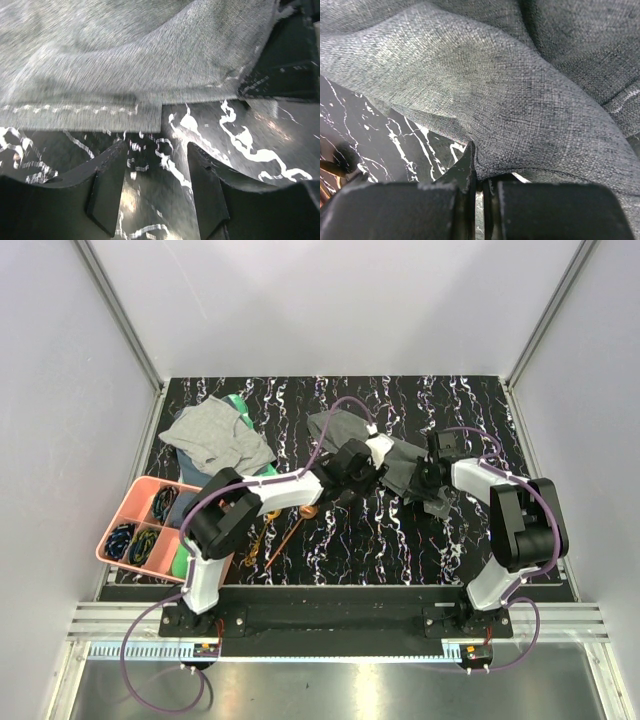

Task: Fold the napkin, place the utensils inside, and roll it up
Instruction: Flatten the napkin out

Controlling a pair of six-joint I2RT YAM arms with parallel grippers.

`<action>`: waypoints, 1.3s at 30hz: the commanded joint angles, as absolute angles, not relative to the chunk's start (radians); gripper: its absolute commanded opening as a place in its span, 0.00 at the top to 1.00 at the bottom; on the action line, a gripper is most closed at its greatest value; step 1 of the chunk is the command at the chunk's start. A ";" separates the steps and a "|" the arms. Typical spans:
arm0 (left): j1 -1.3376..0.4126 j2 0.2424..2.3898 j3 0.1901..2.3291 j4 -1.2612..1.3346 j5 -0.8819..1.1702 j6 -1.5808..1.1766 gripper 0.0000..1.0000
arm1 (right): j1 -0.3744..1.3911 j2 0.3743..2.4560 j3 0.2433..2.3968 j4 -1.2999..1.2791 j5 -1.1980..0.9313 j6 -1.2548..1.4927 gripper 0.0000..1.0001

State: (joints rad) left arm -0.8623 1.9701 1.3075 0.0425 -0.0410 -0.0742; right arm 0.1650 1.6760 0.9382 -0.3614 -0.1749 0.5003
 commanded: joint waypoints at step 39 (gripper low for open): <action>-0.744 1.886 1.286 0.078 0.003 -0.179 1.00 | 0.048 1.563 0.972 -0.366 -0.218 0.446 0.98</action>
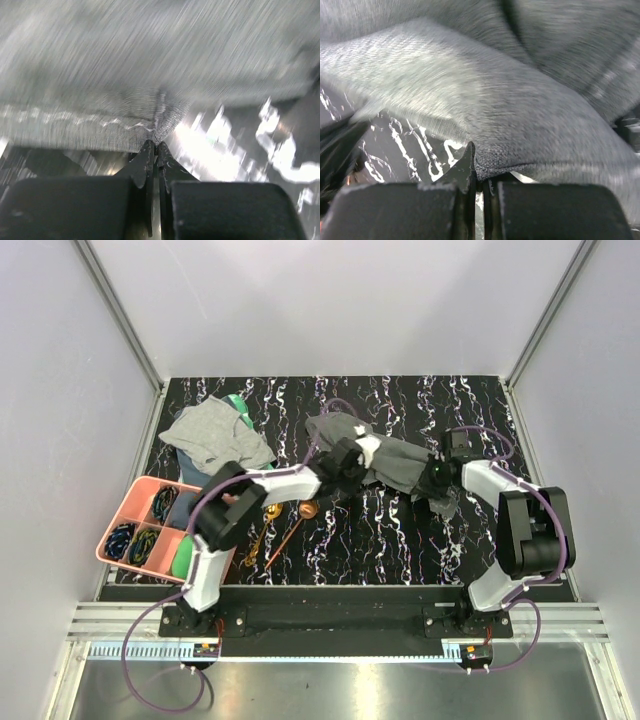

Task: Fold the napkin, place the utensils inside, and roll it up
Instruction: Flatten the napkin out

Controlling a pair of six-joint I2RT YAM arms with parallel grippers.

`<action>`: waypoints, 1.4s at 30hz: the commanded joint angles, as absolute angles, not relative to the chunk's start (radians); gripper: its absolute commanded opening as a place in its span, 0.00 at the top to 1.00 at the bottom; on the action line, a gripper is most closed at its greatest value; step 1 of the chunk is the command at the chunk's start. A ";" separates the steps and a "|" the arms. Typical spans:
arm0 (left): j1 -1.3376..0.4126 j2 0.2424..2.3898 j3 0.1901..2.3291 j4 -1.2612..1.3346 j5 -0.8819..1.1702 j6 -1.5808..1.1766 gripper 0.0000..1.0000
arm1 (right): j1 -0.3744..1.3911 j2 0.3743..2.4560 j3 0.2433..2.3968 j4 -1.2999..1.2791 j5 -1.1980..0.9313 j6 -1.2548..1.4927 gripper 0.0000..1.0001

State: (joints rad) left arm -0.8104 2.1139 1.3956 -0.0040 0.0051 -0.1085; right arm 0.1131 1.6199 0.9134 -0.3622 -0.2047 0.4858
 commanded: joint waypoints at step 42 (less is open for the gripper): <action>-0.502 1.328 0.954 -0.149 -0.134 -0.322 1.00 | -0.156 1.424 0.818 -0.456 0.040 0.437 0.32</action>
State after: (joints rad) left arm -0.5179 1.3582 0.9463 -0.1913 -0.1257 -0.3016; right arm -0.1562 1.4414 0.8417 -0.4969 0.0277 0.4095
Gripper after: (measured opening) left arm 0.019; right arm 0.709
